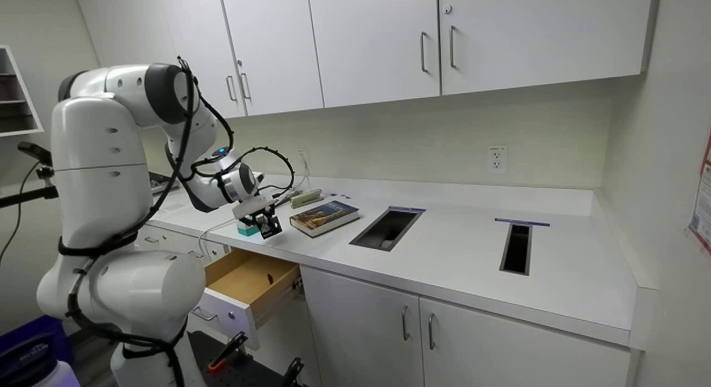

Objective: Remove the black box from the open drawer and place it on the countertop

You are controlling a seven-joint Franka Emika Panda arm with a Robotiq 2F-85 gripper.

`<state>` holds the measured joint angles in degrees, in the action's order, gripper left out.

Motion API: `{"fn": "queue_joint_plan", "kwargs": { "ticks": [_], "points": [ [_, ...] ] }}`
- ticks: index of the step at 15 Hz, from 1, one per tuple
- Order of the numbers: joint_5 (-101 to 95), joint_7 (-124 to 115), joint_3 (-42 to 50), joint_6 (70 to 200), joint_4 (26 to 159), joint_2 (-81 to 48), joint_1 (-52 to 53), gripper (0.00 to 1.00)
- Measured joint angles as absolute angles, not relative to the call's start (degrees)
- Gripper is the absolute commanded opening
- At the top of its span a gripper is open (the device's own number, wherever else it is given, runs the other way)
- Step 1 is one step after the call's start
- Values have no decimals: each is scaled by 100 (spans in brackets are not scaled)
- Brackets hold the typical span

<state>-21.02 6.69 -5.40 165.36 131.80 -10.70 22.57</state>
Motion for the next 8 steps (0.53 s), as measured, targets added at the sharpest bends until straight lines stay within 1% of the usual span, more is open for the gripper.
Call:
{"fn": "queue_joint_plan", "kwargs": {
  "ticks": [3, 8],
  "points": [
    [-1492, 1024, -1006, 16408, 12849, -1355, 1901, 19],
    [-1367, 1024, -1124, 15578, 12052, -1734, 1783, 19]
  ]
}}
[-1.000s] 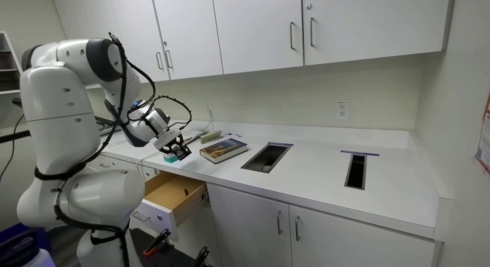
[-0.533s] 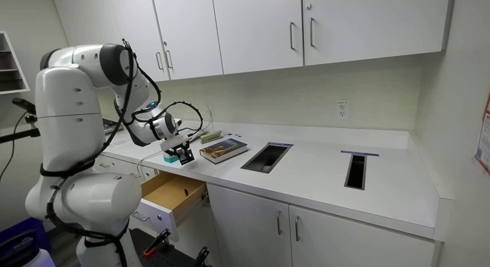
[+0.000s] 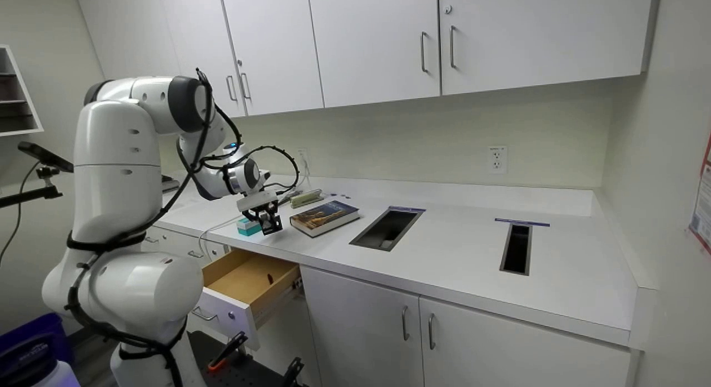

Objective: Remove the black box from the open drawer and place it on the countertop

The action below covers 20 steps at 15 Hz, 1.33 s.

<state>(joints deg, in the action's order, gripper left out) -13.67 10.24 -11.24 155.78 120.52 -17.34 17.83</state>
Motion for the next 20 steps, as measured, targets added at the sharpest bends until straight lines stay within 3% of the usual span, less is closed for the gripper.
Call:
{"fn": "queue_joint_plan", "kwargs": {
  "ticks": [6, 7, 8, 12, 20],
  "points": [
    [-1206, 1024, -1136, 14667, 11134, -2430, 1730, 19],
    [-1205, 1024, -1136, 14617, 11013, -2562, 1726, 54],
    [-1205, 1024, -1138, 14583, 10906, -2685, 1726, 70],
    [-1216, 1024, -1147, 14557, 10692, -2920, 1765, 98],
    [-1566, 730, -1153, 14468, 10898, -2180, 2162, 100]
  ]
}}
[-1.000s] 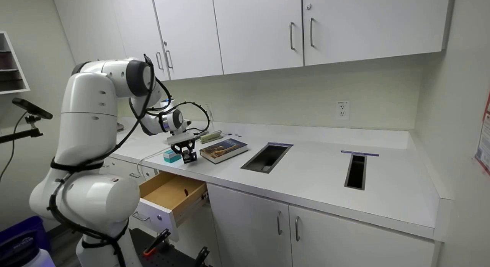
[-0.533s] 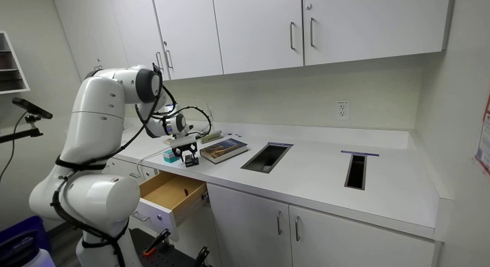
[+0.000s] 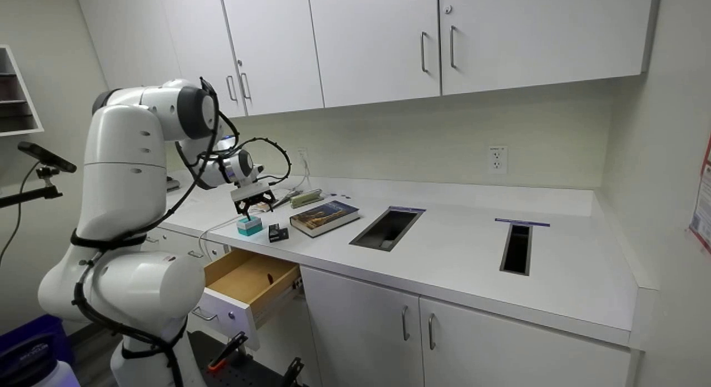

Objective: Remove the black box from the open drawer and place it on the countertop

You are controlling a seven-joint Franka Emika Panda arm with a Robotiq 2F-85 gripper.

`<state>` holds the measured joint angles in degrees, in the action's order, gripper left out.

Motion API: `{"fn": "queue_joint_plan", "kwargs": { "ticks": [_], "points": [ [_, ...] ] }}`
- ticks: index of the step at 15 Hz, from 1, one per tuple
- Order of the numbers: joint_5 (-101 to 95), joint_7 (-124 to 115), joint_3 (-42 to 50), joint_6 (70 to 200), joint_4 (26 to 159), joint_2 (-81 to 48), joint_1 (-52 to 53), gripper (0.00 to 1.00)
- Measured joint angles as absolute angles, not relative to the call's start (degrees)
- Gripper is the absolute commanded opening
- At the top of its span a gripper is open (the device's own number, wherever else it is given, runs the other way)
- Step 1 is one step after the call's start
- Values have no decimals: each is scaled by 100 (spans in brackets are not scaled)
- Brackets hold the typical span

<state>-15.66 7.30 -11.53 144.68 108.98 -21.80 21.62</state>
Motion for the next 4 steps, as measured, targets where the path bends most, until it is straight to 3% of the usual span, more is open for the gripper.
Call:
{"fn": "queue_joint_plan", "kwargs": {
  "ticks": [4],
  "points": [
    [-1744, 530, -1174, 14222, 11291, -1455, 2255, 100]
  ]
}}
